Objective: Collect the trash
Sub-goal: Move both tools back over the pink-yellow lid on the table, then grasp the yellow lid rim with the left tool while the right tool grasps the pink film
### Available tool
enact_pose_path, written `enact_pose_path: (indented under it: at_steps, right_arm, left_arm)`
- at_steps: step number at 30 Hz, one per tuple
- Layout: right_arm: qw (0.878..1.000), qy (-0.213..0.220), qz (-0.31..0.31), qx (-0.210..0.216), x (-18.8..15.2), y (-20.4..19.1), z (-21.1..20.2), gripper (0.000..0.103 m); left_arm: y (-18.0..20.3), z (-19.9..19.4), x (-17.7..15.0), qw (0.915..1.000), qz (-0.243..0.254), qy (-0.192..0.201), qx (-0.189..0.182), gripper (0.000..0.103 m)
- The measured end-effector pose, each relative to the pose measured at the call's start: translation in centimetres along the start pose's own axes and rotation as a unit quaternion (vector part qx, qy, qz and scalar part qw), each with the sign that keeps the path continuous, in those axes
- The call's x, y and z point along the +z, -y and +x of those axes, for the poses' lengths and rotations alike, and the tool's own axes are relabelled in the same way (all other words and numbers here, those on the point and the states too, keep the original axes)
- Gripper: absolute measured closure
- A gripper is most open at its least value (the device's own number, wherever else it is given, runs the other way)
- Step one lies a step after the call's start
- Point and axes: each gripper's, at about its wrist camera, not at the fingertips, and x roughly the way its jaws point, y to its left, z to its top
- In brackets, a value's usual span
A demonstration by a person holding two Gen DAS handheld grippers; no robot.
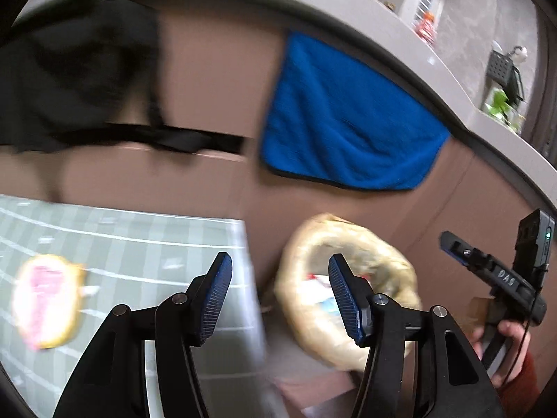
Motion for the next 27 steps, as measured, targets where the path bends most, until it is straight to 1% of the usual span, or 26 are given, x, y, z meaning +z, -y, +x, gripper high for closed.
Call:
enact_pose_path:
  at_steps: [2,5,8,10,13,16,18,20,22,25,27]
  right_arm:
    - [1.0,-0.005,0.0,0.023,-0.1,-1.4,0.2,0.06]
    - [0.999,-0.009,-0.016,0.044,-0.3,-4.0,0.7,0.06]
    - [0.998,-0.014,-0.039,0.057,-0.6,-6.9,1.2,0.06]
    - [0.996,-0.018,-0.048,0.066,-0.8,-8.4,1.5,0.06]
    - [0.994,-0.03,-0.063,0.085,-1.2,-11.6,2.5,0.06]
    - [0.99,-0.051,-0.08,0.1,-2.1,-14.8,3.9,0.06]
    - [0.986,-0.065,-0.098,0.116,-2.9,-17.2,4.8,0.06]
    - [0.979,-0.079,-0.128,0.135,-3.9,-20.0,5.5,0.06]
    - [0.97,-0.089,-0.172,0.149,-5.4,-23.4,6.3,0.06]
    - [0.958,-0.105,-0.228,0.135,-7.3,-27.7,8.2,0.06]
    - [0.953,-0.124,-0.241,0.138,-8.5,-30.0,10.1,0.06]
  left_arm:
    - [-2.2,-2.0,-0.1,0.9996,-0.007,0.014,0.025,0.044]
    - [-5.8,-4.8,-0.3,0.997,-0.029,0.037,0.062,0.044]
    - [-9.9,-7.7,-0.9,0.9912,-0.071,0.063,0.092,0.044]
    - [-12.4,-9.6,-1.4,0.9857,-0.095,0.081,0.113,0.044]
    - [-15.2,-11.6,-2.3,0.9797,-0.115,0.096,0.133,0.044]
    - [-17.7,-13.2,-3.2,0.9759,-0.127,0.103,0.145,0.044]
    - [-18.7,-13.7,-3.6,0.9753,-0.13,0.102,0.147,0.044]
    - [-19.7,-13.9,-4.0,0.9763,-0.126,0.096,0.147,0.044]
    - [-20.6,-14.3,-4.3,0.9777,-0.123,0.091,0.144,0.044]
    - [-21.8,-15.4,-4.8,0.9777,-0.124,0.095,0.141,0.044]
    - [-22.7,-16.2,-5.1,0.9766,-0.127,0.099,0.143,0.044]
